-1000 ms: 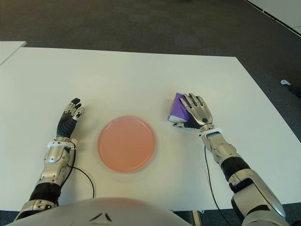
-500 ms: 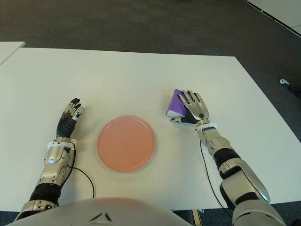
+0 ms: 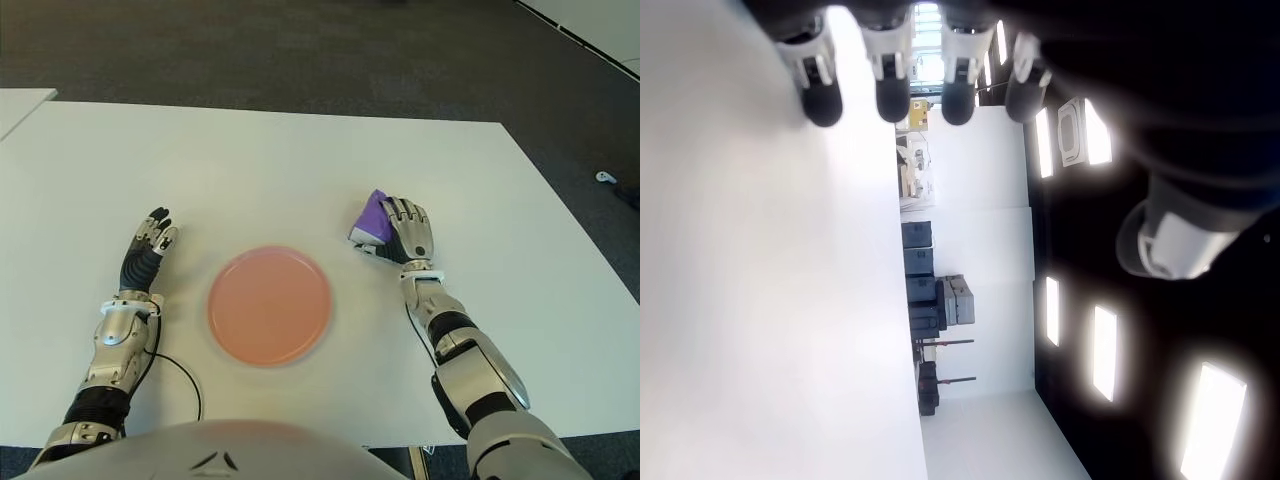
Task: Put the tissue paper into the plate.
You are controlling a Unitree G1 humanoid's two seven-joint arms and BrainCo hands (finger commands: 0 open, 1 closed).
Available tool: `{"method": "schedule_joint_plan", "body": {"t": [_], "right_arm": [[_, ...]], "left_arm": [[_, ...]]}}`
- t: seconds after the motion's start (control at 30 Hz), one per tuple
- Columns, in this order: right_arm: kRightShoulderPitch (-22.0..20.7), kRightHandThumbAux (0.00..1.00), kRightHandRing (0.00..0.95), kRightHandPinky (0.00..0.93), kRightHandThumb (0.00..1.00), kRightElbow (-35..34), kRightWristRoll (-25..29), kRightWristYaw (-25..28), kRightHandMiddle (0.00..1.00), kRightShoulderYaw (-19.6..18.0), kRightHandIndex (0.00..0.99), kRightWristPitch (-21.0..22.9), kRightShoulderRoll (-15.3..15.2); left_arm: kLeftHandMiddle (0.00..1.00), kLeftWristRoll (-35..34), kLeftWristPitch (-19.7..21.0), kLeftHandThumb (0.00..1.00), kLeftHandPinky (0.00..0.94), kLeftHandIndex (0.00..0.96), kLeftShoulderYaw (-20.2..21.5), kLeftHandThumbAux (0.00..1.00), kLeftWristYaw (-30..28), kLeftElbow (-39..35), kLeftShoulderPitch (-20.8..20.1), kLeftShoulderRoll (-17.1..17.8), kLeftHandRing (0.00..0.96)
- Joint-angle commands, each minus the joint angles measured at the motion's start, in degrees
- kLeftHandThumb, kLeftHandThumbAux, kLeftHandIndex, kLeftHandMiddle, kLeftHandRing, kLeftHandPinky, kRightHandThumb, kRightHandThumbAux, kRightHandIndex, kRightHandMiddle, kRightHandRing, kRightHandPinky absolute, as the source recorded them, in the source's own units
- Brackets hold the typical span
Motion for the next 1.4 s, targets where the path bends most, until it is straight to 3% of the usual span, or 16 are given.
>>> {"method": "schedule_joint_plan", "body": {"t": [0.03,0.27,0.47,1.4], "right_arm": [[6.7,0.706,0.826,0.829,0.746,4.9,0.3,4.8,0.827,2.2,0.44,-1.6,7.0],[6.4,0.709,0.88,0.873,0.747,2.0,3.1,5.5,0.901,1.3,0.439,-3.6,7.1],[6.5,0.71,0.898,0.881,0.747,2.6,2.5,4.0,0.935,1.8,0.438,-4.7,6.8],[7.1,0.711,0.91,0.884,0.743,2.7,1.3,-1.1,0.975,3.2,0.437,-6.4,6.7]], "left_arm": [[0.0,-0.2,1.0,0.0,0.0,0.0,0.1,0.475,-0.1,1.7,0.8,-0.4,0.0],[0.0,0.0,0.9,0.0,0.0,0.0,0.0,0.471,0.0,1.3,1.2,-0.3,0.0],[0.0,0.5,1.1,0.0,0.0,0.0,0.1,0.469,0.8,1.2,1.1,-0.4,0.0],[0.0,0.1,1.6,0.0,0.0,0.0,0.1,0.465,0.8,1.5,0.7,-0.6,0.0]]}}
